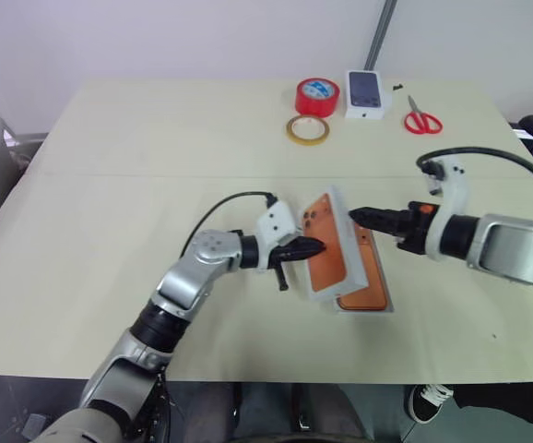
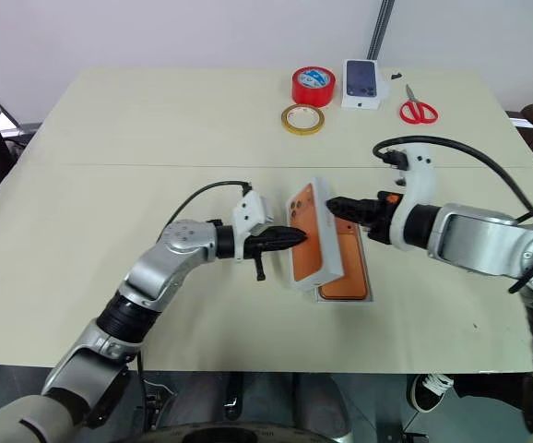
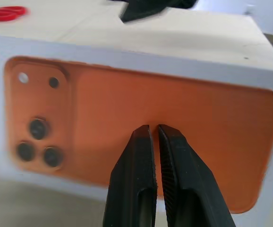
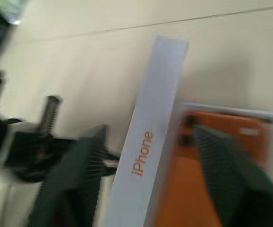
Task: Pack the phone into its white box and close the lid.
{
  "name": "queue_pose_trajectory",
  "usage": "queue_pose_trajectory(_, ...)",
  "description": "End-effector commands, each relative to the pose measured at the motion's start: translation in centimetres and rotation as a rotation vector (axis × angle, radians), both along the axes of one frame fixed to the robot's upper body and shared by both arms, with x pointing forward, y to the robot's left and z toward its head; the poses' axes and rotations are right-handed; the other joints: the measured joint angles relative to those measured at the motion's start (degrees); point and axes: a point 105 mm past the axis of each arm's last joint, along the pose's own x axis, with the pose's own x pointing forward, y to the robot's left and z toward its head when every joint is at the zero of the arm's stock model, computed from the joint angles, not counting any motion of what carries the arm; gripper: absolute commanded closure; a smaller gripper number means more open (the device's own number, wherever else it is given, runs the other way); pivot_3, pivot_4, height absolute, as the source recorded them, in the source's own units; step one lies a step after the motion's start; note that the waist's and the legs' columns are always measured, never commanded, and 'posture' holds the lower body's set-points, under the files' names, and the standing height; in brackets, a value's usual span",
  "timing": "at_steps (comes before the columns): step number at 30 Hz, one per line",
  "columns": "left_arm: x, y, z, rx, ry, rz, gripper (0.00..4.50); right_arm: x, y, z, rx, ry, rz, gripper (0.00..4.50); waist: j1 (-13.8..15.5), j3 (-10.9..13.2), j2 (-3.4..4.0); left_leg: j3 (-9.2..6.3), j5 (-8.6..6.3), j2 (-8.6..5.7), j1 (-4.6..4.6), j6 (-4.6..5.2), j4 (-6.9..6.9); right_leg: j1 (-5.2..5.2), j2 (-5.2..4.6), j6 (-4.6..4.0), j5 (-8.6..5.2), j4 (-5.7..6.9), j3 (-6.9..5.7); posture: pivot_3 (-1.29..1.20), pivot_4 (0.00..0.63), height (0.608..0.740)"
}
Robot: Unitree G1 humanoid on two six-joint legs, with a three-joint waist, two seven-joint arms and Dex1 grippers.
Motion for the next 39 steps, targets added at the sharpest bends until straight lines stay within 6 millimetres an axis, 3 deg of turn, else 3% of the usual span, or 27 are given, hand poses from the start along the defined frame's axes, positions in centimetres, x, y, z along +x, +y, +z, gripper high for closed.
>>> queue_pose_trajectory(1, -0.3, -0.8, 0.7, -0.006, -0.042, -0.033, 4.20, 0.0, -1.2, 0.0, -0.175, -0.057, 0.012, 3.45, -0.2, 0.0, 0.04, 0.00, 0.00, 0.03, 0.00, 0.00, 0.00, -0.01, 0.03, 0.00, 0.00, 0.01, 0.01, 0.00, 0.150, 0.740)
queue_pose_trajectory(3, -0.2, -0.5, 1.1, -0.037, -0.038, -0.013, 4.20, 0.1, -1.6, -0.3, -0.238, -0.077, 0.015, 4.48, -0.2, 0.0, 0.04, 0.00, 0.00, 0.06, 0.02, 0.00, -0.03, -0.02, 0.06, 0.00, 0.00, 0.01, 0.02, 0.00, 0.150, 0.740)
queue_pose_trajectory(8, 1.3, 1.9, 2.8, -0.136, 0.049, 0.121, 4.20, 0.4, -2.0, -1.5, -0.490, -0.157, 0.069, 4.48, 0.0, 0.0, 0.05, -0.01, 0.00, 0.05, -0.01, 0.00, -0.01, -0.05, 0.03, 0.00, 0.00, 0.02, 0.01, 0.00, 0.150, 0.740)
queue_pose_trajectory(16, 3.3, 5.3, 0.2, 0.039, 0.100, 0.299, 4.20, 0.3, -0.8, -3.5, -0.575, -0.183, 0.174, 4.48, 0.1, 0.0, 0.05, -0.03, 0.01, 0.03, -0.01, -0.01, 0.00, -0.05, 0.02, 0.00, 0.00, 0.02, 0.01, 0.00, 0.150, 0.740)
queue_pose_trajectory(22, 2.2, 4.0, -2.0, 0.179, 0.092, 0.199, 4.20, 0.2, 0.3, -4.3, -0.572, -0.180, 0.229, 4.48, 0.1, 0.0, 0.05, -0.03, 0.01, 0.00, -0.01, -0.01, 0.00, -0.05, 0.00, 0.00, 0.00, 0.02, 0.01, 0.00, 0.150, 0.740)
queue_pose_trajectory(31, 0.3, 0.7, -0.3, 0.106, 0.092, 0.049, 4.20, -0.3, 0.4, -4.6, -0.588, -0.174, 0.250, 4.48, 0.0, 0.0, 0.05, -0.03, 0.01, 0.01, -0.01, -0.02, 0.00, -0.05, 0.00, 0.00, 0.00, 0.03, 0.01, 0.00, 0.150, 0.740)
queue_pose_trajectory(39, -1.3, -0.3, -0.1, 0.100, 0.102, -0.020, 4.20, -1.1, -0.5, -4.9, -0.610, -0.143, 0.242, 4.48, 0.0, 0.0, 0.05, -0.03, 0.01, 0.00, -0.01, -0.02, 0.00, -0.05, 0.00, 0.00, 0.00, 0.04, 0.01, 0.00, 0.150, 0.740)
